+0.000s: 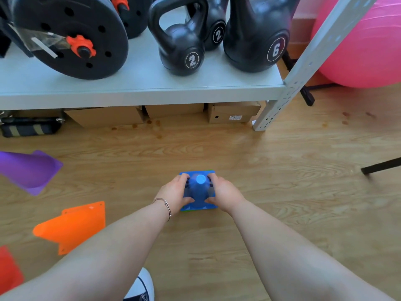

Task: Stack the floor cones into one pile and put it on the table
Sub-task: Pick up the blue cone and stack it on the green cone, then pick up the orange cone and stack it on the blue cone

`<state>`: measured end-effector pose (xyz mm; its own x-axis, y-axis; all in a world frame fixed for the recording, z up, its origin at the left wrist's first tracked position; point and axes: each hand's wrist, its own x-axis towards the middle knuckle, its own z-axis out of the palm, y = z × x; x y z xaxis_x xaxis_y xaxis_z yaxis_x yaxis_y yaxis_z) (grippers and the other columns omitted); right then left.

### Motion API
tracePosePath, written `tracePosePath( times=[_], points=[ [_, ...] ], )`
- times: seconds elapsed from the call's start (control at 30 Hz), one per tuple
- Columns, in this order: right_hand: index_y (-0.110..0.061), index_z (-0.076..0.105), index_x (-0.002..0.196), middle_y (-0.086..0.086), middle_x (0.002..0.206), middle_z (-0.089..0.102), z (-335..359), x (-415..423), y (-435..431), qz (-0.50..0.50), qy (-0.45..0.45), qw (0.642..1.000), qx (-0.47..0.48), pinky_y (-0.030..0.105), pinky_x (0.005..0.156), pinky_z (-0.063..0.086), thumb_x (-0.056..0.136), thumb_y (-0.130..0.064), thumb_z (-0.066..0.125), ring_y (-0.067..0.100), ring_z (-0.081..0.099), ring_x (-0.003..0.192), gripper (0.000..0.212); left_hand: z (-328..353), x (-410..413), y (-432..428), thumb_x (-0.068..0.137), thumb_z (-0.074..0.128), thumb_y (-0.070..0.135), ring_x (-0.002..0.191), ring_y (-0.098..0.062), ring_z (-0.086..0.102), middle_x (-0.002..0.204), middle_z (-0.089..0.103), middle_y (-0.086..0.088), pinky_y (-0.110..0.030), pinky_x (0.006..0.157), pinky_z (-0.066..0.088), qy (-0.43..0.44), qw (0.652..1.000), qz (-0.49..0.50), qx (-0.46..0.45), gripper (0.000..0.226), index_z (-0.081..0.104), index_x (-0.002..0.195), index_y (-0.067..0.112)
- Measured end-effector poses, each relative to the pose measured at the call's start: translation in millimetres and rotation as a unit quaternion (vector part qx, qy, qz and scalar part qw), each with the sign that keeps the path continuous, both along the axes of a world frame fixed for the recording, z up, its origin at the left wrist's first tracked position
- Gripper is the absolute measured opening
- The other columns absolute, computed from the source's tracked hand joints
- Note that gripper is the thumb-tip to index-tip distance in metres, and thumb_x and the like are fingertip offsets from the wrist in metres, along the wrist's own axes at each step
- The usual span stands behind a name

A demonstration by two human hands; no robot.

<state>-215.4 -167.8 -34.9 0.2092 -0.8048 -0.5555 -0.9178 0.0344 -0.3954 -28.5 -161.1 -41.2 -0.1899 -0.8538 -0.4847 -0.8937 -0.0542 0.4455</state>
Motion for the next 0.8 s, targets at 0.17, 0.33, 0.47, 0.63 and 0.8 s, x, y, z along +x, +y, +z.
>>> tracePosePath(
  times=[0.17, 0.33, 0.47, 0.63, 0.8],
  points=[
    [-0.026, 0.029, 0.148, 0.009, 0.125, 0.054, 13, -4, 5, 0.082, 0.165, 0.971, -0.151, 0.042, 0.09, 0.046, 0.087, -0.017, 0.061, 0.033, 0.054, 0.115, 0.07, 20, 1, 3, 0.084, 0.061, 0.039, 0.11, -0.029, 0.056, 0.124, 0.053, -0.005, -0.039, 0.09, 0.046, -0.167, 0.982, -0.031, -0.08, 0.061, 0.033, 0.135, 0.019],
    [-0.025, 0.042, 0.139, 0.009, 0.119, 0.06, 48, 2, -9, 0.039, 0.186, 0.947, -0.258, 0.048, 0.102, 0.04, 0.084, -0.025, 0.062, 0.032, 0.051, 0.12, 0.059, 49, 11, 10, 0.085, 0.056, 0.052, 0.143, -0.025, 0.027, 0.144, 0.041, -0.006, -0.043, 0.117, 0.02, -0.229, 0.955, 0.017, -0.188, 0.079, 0.023, 0.146, 0.016],
    [-0.027, 0.031, 0.146, 0.006, 0.136, 0.051, 85, 13, -20, 0.014, 0.173, 0.945, -0.277, 0.047, 0.112, 0.029, 0.09, -0.047, 0.055, 0.03, 0.038, 0.135, 0.065, 92, 33, 11, 0.079, 0.058, 0.061, 0.14, -0.027, 0.032, 0.142, 0.045, -0.007, -0.046, 0.116, 0.023, -0.258, 0.937, 0.063, -0.226, 0.083, 0.031, 0.143, 0.015],
    [-0.023, 0.043, 0.139, 0.007, 0.131, 0.053, 137, 53, -31, 0.026, 0.128, 0.937, -0.324, 0.045, 0.108, 0.032, 0.086, -0.052, 0.058, 0.03, 0.043, 0.129, 0.062, 159, 86, -1, 0.079, 0.055, 0.063, 0.134, -0.026, 0.039, 0.133, 0.051, -0.006, -0.046, 0.113, 0.028, -0.285, 0.916, 0.125, -0.253, 0.075, 0.039, 0.135, 0.015],
    [-0.02, 0.043, 0.137, 0.007, 0.133, 0.052, 174, 109, -40, 0.047, 0.083, 0.934, -0.345, 0.043, 0.107, 0.035, 0.087, -0.052, 0.058, 0.029, 0.043, 0.131, 0.061, 228, 159, -14, 0.082, 0.056, 0.057, 0.123, -0.029, 0.049, 0.126, 0.056, -0.01, -0.046, 0.108, 0.035, -0.316, 0.895, 0.126, -0.289, 0.065, 0.043, 0.128, 0.014]
  ],
)
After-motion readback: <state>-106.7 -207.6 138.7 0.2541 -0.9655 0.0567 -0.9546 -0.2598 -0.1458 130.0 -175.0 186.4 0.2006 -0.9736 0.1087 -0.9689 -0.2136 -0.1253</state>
